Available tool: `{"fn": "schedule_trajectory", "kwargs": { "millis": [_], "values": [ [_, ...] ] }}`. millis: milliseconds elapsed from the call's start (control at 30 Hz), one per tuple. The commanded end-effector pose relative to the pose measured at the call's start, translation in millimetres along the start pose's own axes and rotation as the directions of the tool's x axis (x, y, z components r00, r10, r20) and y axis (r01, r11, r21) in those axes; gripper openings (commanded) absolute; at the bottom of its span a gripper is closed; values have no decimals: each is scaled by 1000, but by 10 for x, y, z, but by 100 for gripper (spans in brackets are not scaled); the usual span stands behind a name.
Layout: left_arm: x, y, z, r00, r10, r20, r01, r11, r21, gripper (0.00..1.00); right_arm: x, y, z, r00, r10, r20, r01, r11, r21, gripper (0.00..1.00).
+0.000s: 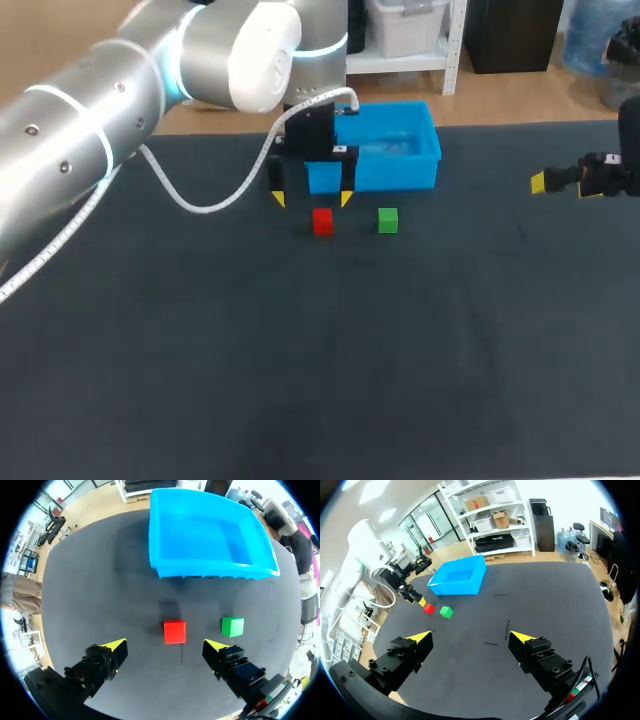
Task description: Use the left arm to pick the red cube and place it into the blue plastic box first, then use the right arm to grasp the green cube and put it into the same blue plastic box after the first action is fully finished.
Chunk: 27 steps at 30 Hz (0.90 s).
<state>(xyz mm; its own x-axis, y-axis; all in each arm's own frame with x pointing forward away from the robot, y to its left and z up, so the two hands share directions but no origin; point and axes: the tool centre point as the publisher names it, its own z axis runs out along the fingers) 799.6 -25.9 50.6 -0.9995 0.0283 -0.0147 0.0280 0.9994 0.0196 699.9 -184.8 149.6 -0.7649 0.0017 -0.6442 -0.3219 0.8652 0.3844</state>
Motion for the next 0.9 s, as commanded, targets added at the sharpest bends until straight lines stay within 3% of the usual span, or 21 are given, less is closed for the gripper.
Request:
{"fn": "schedule_trajectory", "kwargs": {
  "millis": [33,900],
  "values": [
    [-65,-24,62,1000,-4,-18,4,1000,-7,100,-2,0,2,1000,0,-1,0,1000,2,100],
    [-93,-74,261,999,-23,-32,23,1000,-13,100,-2,0,2,1000,0,-1,0,1000,2,100]
  ]
}}
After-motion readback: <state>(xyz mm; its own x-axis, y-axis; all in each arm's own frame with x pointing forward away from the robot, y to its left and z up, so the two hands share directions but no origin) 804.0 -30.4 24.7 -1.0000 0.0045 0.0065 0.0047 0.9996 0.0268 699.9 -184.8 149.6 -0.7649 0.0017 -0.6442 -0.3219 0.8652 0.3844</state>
